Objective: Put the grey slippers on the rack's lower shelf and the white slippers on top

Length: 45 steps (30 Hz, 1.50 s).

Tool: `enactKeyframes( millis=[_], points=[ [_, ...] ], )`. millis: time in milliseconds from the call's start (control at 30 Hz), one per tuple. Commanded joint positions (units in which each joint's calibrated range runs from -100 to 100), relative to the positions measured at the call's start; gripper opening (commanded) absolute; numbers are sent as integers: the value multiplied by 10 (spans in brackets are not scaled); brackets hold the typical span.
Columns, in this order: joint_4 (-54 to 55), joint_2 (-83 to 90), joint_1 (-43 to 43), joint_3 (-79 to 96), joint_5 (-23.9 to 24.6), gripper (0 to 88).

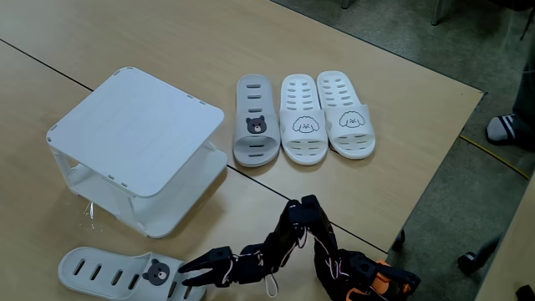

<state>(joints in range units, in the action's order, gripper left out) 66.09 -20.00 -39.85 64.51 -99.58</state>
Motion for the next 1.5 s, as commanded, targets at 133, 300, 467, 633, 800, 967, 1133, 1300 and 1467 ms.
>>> enactKeyframes(
  millis=[133,300,467,633,800,967,1133,1300,1467],
  points=[
    [-100,-21,5,-115,-4,168],
    [-104,-105,5,-233,-4,168],
    [-163,-129,38,-341,-4,169],
    [-208,-133,45,-399,-4,169],
    [-208,-191,32,-477,-4,169],
    [-209,-226,27,-536,-4,150],
    [-209,-216,27,-535,-4,7],
    [-209,-85,28,-409,-4,7],
    [-209,83,33,-234,-4,7]
  ],
)
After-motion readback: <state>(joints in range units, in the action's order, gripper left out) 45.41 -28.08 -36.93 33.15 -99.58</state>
